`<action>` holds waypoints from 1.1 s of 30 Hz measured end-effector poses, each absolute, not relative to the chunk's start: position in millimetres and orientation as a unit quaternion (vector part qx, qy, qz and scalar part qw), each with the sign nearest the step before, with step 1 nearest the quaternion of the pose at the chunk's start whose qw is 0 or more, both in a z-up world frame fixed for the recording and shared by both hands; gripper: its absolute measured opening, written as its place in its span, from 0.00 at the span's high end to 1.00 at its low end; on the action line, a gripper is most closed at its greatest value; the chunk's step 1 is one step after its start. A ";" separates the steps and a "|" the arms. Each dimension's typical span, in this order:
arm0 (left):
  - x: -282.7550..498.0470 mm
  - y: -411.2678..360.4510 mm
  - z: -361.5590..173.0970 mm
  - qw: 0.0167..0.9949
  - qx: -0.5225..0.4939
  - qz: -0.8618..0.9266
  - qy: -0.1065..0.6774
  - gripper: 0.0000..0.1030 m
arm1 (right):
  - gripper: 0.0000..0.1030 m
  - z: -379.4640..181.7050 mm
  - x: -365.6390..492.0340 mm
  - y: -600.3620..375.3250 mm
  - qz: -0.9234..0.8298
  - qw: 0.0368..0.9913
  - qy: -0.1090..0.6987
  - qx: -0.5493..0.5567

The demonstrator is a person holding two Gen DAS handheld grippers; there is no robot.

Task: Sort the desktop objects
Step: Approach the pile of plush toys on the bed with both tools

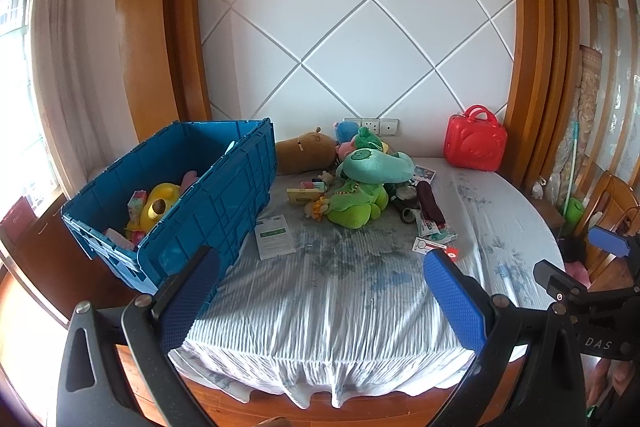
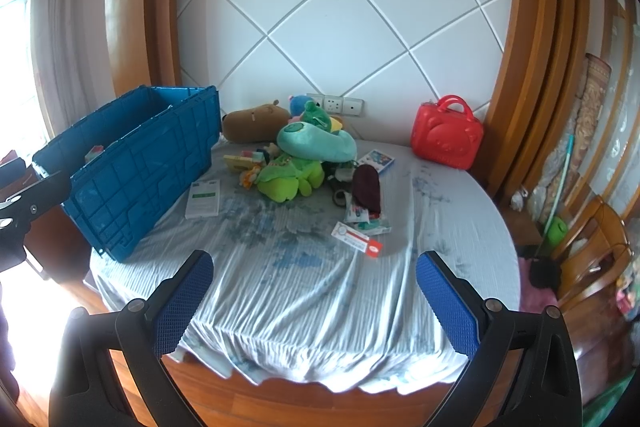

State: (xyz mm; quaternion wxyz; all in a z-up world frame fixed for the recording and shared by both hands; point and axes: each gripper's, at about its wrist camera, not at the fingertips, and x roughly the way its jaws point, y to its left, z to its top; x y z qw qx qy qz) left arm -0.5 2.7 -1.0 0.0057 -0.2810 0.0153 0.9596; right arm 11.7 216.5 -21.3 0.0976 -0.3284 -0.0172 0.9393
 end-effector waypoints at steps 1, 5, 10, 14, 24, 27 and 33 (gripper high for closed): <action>-0.5 4.9 0.6 0.004 -0.280 0.960 0.017 0.00 | 0.00 -21.9 12.9 217.0 0.939 0.098 -0.016 -0.329; 3.4 7.2 -0.5 0.004 -0.278 0.960 0.021 0.00 | 0.00 -22.8 11.6 215.7 0.939 0.098 -0.015 -0.330; 3.3 6.9 -1.4 0.005 -0.281 0.960 0.019 0.00 | 0.00 -23.3 10.6 215.2 0.939 0.097 -0.015 -0.331; 2.9 8.0 -2.6 0.006 -0.281 0.959 0.018 0.00 | 0.00 -22.0 11.3 216.1 0.939 0.097 -0.015 -0.331; -0.7 5.3 -6.2 0.011 -0.283 0.959 0.013 0.00 | 0.00 -22.1 9.5 211.9 0.938 0.099 -0.016 -0.331; -2.4 3.0 -7.0 0.013 -0.283 0.959 0.011 0.00 | 0.00 -22.2 9.0 211.0 0.938 0.101 -0.016 -0.331; -8.1 -6.2 -9.4 0.017 -0.286 0.958 0.009 0.00 | 0.00 -23.1 7.1 205.1 0.937 0.105 -0.018 -0.333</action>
